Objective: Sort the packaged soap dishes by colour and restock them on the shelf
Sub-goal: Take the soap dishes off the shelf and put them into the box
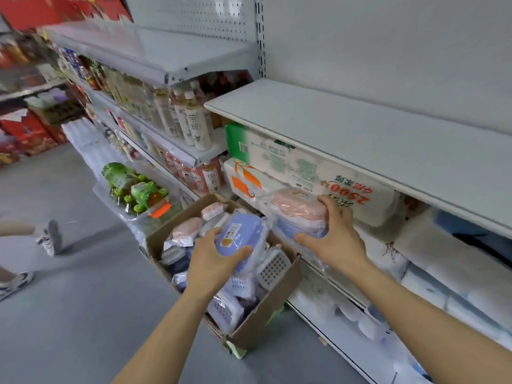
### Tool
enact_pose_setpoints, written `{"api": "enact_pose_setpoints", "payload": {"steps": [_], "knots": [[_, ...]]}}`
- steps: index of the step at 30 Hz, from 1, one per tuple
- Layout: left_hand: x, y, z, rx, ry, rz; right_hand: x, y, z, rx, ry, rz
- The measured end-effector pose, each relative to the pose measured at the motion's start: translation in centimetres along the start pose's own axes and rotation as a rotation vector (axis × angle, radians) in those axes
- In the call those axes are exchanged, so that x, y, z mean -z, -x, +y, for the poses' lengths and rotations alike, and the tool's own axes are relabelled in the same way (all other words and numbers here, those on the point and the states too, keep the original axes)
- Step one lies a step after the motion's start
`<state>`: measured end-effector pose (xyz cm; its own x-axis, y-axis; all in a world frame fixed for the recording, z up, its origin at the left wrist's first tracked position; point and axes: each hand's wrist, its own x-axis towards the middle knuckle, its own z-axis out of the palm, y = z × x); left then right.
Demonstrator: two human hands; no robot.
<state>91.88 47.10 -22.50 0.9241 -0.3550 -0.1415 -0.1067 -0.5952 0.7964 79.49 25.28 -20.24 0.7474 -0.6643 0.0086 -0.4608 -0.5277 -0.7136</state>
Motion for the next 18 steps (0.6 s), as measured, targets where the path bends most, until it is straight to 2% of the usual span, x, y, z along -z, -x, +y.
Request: {"api": "enact_pose_setpoints", "payload": {"steps": [6,12,16,18], "knots": [[3.1,-7.0,-6.0,0.176,-0.004,0.069,-8.0,-6.0,-2.7,-0.07,0.017,-0.174],[5.9,-13.6,-13.1,0.35,-0.112,0.056,-18.2,-9.3,-5.2,-0.15,-0.037,-0.3],[6.3,-17.7,-17.5,0.433,-0.15,-0.022,-25.5,-10.3,-6.0,-0.252,-0.141,-0.388],[5.9,-19.5,-19.7,0.393,-0.138,-0.124,-29.2,-10.6,-5.5,-0.264,-0.12,-0.442]]}}
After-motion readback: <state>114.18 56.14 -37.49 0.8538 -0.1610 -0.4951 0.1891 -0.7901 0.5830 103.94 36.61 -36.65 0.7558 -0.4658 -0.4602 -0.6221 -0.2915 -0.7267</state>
